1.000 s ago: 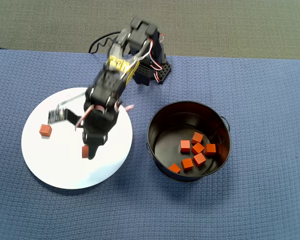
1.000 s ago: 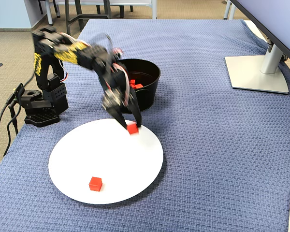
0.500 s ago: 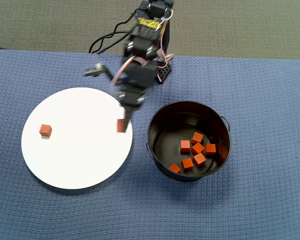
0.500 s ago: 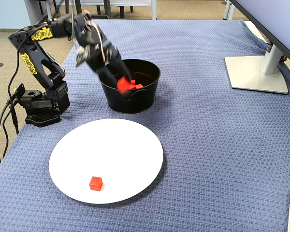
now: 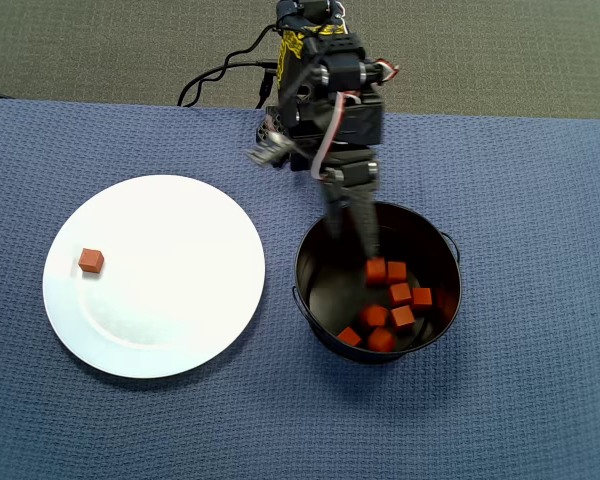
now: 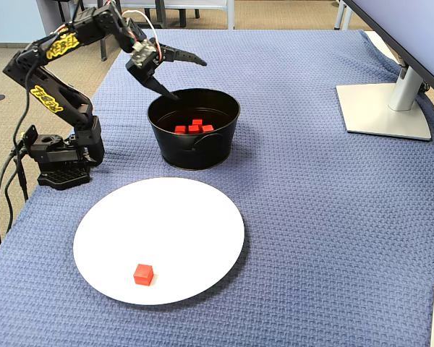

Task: Pick up the red cubes from the white plate and place them in the black recipient

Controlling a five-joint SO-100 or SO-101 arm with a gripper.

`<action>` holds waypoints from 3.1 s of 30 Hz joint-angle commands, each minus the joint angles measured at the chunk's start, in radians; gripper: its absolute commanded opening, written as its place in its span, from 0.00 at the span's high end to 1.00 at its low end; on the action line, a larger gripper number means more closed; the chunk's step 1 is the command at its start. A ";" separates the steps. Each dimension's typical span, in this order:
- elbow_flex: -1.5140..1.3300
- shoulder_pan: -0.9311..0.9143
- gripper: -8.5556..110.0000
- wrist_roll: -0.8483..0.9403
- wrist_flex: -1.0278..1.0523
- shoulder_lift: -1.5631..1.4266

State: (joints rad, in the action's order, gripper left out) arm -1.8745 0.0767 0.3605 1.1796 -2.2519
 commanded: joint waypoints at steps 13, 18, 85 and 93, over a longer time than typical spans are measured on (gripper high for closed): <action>0.265 -0.841 0.73 0.285 -0.189 0.637; 0.532 -0.861 0.71 0.311 -0.074 0.931; 1.155 -1.012 0.72 0.566 0.066 1.506; 1.166 -1.012 0.90 0.551 0.066 1.514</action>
State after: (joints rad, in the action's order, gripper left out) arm -0.7762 -0.9296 0.9342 1.2563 -0.7179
